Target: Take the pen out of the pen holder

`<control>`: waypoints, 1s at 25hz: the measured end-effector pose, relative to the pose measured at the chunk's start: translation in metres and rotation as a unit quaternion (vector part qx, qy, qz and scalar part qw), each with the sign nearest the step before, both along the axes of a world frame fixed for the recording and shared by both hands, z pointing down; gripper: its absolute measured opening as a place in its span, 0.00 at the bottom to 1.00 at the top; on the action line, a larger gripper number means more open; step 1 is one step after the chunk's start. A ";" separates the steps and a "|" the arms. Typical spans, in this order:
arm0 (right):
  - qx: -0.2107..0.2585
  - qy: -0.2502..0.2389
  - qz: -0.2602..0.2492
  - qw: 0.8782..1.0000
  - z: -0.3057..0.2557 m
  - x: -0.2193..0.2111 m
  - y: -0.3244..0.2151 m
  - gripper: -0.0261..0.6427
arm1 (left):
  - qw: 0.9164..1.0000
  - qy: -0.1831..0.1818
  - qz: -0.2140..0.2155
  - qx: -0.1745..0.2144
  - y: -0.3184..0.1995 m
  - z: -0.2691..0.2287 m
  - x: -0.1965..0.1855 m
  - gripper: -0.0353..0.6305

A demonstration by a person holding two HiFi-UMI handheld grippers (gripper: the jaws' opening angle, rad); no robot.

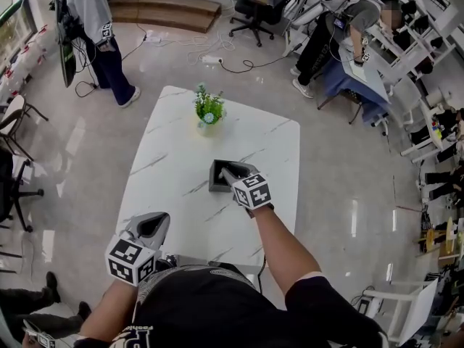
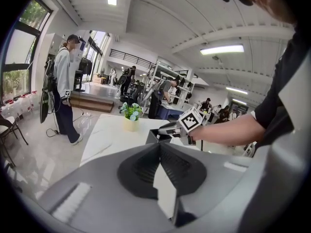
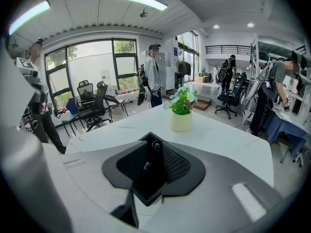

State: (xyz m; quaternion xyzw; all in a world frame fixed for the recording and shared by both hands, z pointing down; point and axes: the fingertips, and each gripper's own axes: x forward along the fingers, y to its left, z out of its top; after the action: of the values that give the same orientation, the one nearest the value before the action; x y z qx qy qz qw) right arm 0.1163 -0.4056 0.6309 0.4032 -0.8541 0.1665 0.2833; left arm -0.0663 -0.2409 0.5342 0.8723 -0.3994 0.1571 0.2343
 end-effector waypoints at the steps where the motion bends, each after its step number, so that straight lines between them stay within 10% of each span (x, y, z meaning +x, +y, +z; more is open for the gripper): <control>1: 0.000 -0.001 -0.001 1.000 0.000 -0.002 0.001 0.17 | 1.000 0.000 0.001 0.000 0.000 0.000 0.000 0.14; 25: 0.015 0.001 -0.001 1.000 -0.011 -0.023 0.014 0.14 | 1.000 -0.002 0.003 0.006 0.013 -0.001 -0.012 0.14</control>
State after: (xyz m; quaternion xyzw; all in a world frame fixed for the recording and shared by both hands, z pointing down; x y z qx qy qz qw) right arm 0.0932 -0.3914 0.6194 0.4066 -0.8566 0.1525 0.2786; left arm -0.0781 -0.2281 0.5336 0.8748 -0.3979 0.1567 0.2275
